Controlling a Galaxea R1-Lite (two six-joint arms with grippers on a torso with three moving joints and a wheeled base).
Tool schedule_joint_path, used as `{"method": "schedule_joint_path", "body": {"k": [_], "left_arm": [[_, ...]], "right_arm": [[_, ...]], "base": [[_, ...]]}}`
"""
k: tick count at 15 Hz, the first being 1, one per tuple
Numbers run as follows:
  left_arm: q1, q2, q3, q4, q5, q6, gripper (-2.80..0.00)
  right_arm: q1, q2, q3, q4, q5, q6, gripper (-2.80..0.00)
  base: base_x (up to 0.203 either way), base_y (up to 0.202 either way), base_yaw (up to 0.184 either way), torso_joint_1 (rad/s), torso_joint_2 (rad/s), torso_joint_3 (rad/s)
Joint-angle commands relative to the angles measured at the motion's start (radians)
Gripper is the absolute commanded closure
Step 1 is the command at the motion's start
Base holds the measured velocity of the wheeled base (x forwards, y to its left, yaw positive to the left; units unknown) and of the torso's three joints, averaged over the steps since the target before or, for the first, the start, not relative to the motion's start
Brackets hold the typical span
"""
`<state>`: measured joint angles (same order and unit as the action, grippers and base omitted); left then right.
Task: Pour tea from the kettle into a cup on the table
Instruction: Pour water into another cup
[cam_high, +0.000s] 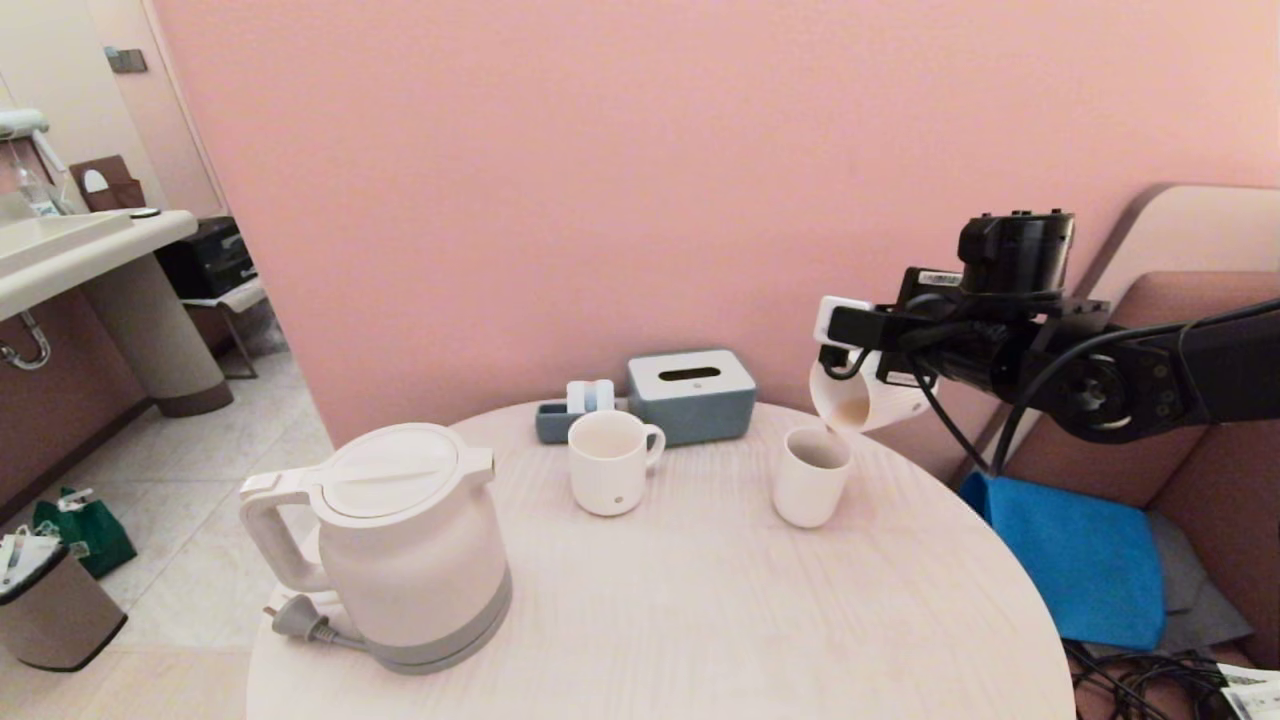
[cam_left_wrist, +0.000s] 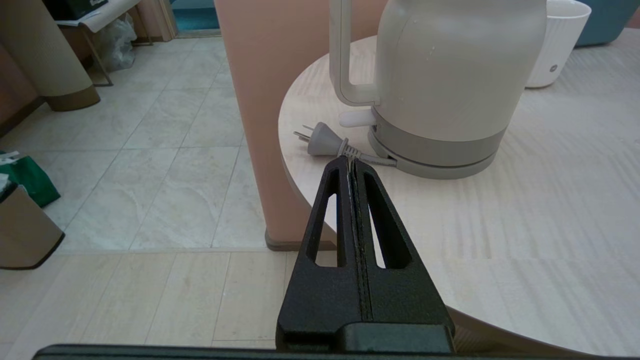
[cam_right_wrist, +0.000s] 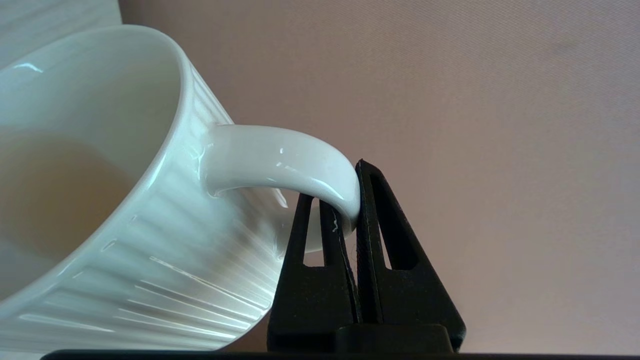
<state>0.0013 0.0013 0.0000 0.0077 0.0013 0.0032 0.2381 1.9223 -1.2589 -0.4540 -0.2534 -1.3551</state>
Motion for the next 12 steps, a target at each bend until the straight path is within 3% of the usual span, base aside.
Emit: {"method": "schedule_joint_path", "body": {"k": [1, 10, 12], "left_arm": [[0.0, 0.0, 0.0, 0.0, 0.0, 0.0, 0.0], [0.0, 0.0, 0.0, 0.0, 0.0, 0.0, 0.0], [0.0, 0.0, 0.0, 0.0, 0.0, 0.0, 0.0]], "right_arm": [[0.006, 0.0, -0.002, -0.002, -0.001, -0.01, 0.0], [0.023, 0.0, -0.002, -0.002, -0.009, -0.011, 0.0], [0.017, -0.002, 0.003, -0.001, -0.007, 0.021, 0.0]], "base": [[0.0, 0.0, 0.0, 0.0, 0.0, 0.0], [0.0, 0.0, 0.0, 0.0, 0.0, 0.0], [0.0, 0.0, 0.0, 0.0, 0.0, 0.0]]}}
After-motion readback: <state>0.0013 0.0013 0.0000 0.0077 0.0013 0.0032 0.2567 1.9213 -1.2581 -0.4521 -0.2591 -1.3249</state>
